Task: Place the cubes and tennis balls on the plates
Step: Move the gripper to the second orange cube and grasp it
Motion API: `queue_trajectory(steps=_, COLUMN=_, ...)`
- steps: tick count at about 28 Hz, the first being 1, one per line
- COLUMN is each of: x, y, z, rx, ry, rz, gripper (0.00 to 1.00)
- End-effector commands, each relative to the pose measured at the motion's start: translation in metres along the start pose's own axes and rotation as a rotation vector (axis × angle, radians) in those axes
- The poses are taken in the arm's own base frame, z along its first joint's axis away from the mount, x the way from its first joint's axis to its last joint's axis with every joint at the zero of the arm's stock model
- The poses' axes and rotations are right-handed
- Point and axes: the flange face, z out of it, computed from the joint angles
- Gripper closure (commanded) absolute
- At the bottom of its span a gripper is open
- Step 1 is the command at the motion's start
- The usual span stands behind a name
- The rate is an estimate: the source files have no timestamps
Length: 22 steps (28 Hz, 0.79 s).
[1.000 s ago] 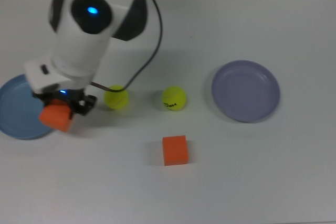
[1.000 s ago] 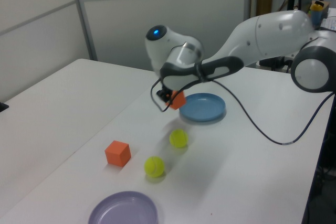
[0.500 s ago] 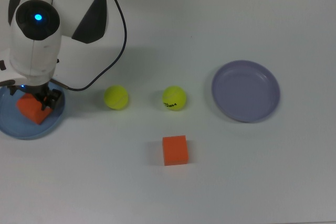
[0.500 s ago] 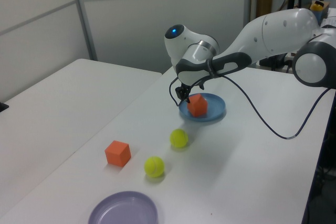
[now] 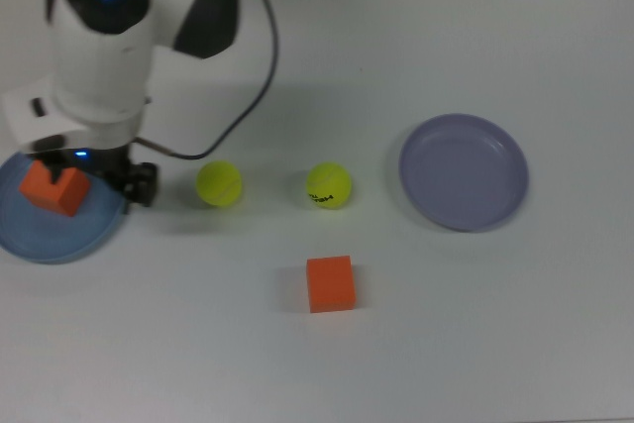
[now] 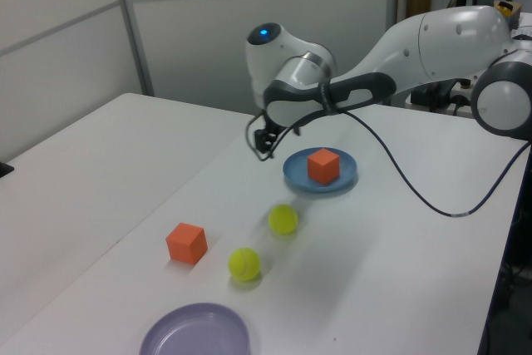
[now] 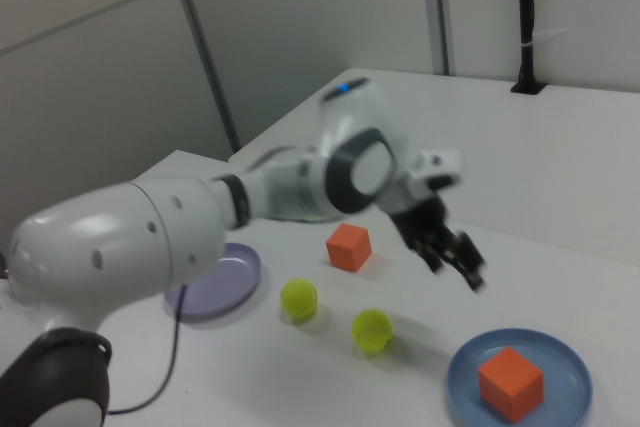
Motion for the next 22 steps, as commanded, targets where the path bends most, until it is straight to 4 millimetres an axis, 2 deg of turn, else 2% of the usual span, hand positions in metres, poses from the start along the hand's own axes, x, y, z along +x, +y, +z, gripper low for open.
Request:
queue_trajectory(steps=1, x=-0.013, y=-0.081, z=-0.044, rx=0.065, ry=0.048, rz=-0.091, gripper=0.0)
queue_trajectory(steps=5, x=-0.027, y=-0.136, z=-0.058, rx=0.078, ry=0.068, rz=-0.173, gripper=0.0)
queue_trajectory(steps=6, x=-0.032, y=-0.155, z=-0.06, rx=0.086, ry=0.078, rz=-0.2, gripper=0.0)
queue_trajectory(steps=9, x=-0.036, y=-0.18, z=-0.067, rx=0.113, ry=0.128, rz=-0.232, gripper=0.0)
queue_trajectory(steps=10, x=-0.039, y=-0.197, z=-0.068, rx=0.138, ry=0.173, rz=-0.253, gripper=0.0)
queue_trajectory(steps=14, x=-0.042, y=-0.224, z=-0.056, rx=0.158, ry=0.236, rz=-0.301, gripper=0.0)
queue_trajectory(steps=15, x=-0.043, y=-0.232, z=-0.043, rx=0.145, ry=0.25, rz=-0.328, gripper=0.0)
queue_trajectory(steps=22, x=-0.048, y=-0.253, z=-0.001, rx=0.133, ry=0.289, rz=-0.399, gripper=0.0)
